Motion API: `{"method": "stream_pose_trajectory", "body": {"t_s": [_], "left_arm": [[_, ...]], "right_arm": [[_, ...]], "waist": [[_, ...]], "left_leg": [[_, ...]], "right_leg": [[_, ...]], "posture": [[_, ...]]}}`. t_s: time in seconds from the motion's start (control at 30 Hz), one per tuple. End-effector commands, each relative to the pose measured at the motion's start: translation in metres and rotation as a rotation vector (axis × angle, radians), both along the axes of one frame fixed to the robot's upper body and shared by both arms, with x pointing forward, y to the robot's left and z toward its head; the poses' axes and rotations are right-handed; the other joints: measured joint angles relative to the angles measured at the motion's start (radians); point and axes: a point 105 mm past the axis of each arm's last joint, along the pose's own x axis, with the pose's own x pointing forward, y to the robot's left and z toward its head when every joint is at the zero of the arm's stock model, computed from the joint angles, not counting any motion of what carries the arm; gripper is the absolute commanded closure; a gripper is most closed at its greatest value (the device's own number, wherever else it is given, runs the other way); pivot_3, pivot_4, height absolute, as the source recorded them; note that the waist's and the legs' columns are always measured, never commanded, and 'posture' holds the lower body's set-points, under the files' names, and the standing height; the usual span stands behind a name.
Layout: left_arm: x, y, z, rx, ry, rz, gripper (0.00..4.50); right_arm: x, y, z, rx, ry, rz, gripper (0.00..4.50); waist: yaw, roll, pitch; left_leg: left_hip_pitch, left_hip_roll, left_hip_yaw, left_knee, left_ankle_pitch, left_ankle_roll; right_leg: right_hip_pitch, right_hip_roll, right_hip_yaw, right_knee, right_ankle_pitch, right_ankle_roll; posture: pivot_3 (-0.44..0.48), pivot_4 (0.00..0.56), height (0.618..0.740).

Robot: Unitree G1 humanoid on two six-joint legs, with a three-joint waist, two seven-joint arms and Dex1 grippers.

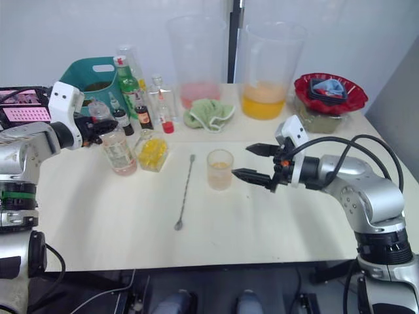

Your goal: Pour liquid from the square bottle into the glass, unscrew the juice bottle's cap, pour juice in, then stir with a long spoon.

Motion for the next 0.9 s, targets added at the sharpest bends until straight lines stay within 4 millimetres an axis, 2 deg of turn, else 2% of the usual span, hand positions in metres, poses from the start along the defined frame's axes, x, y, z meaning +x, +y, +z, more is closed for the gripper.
{"method": "stream_pose_trajectory", "body": {"t_s": [0.03,0.23,0.3,0.4,0.5,0.53,0.7,0.9], "left_arm": [[0.002,0.006,0.019,0.026,-0.066,0.023,3.13],[0.003,0.007,0.019,0.022,-0.066,0.027,3.13],[0.003,0.006,0.021,0.02,-0.071,0.026,2.2],[0.003,0.004,0.024,0.025,-0.088,0.015,1.21],[0.0,0.0,0.042,0.002,-0.169,0.006,0.21],[0.0,0.0,0.047,-0.009,-0.19,0.009,0.02],[-0.007,0.004,0.072,-0.061,-0.285,0.009,0.02],[-0.029,0.005,0.123,-0.127,-0.524,-0.036,0.02]], "right_arm": [[-0.004,-0.004,0.015,-0.008,-0.065,-0.011,0.01],[-0.004,-0.005,0.015,-0.01,-0.064,-0.015,0.01],[-0.003,-0.005,0.015,-0.009,-0.065,-0.016,0.0],[-0.003,-0.004,0.015,-0.009,-0.066,-0.015,0.0],[-0.004,-0.004,0.015,-0.006,-0.068,-0.006,0.0],[-0.004,-0.004,0.015,-0.005,-0.068,-0.003,0.0],[-0.003,-0.003,0.017,-0.006,-0.076,0.005,0.0],[-0.001,-0.001,0.022,0.004,-0.083,0.024,0.0]], "waist": [[-0.001,0.0,0.0],[-0.001,0.0,0.0],[-0.001,0.0,0.0],[-0.001,0.0,0.0],[-0.001,0.0,0.0],[-0.001,0.0,0.0],[-0.001,0.0,0.0],[-0.001,0.0,0.0]], "left_leg": [[0.0,0.0,0.0,0.0,0.0,0.0],[0.0,0.0,0.0,0.0,0.0,0.0],[0.0,0.0,0.0,0.0,0.0,0.0],[0.0,0.0,0.0,0.0,0.0,0.0],[0.0,0.0,0.0,0.0,0.0,0.0],[0.0,0.0,0.0,0.0,0.0,0.0],[0.0,0.0,0.0,0.0,0.0,0.0],[0.0,0.0,0.0,0.0,0.0,0.0]], "right_leg": [[0.0,0.0,0.0,0.0,0.0,0.0],[0.0,0.0,0.0,0.0,0.0,0.0],[0.0,0.0,0.0,0.0,0.0,0.0],[0.0,0.0,0.0,0.0,0.0,0.0],[0.0,0.0,0.0,0.0,0.0,0.0],[0.0,0.0,0.0,0.0,0.0,0.0],[0.0,0.0,0.0,0.0,0.0,0.0],[0.0,0.0,0.0,0.0,0.0,0.0]], "posture": [[0.0,0.15,0.74],[0.0,0.15,0.74],[0.0,0.15,0.74],[0.0,0.15,0.74],[0.0,0.15,0.74],[0.0,0.15,0.74],[0.0,0.15,0.74],[0.0,0.15,0.74]]}}
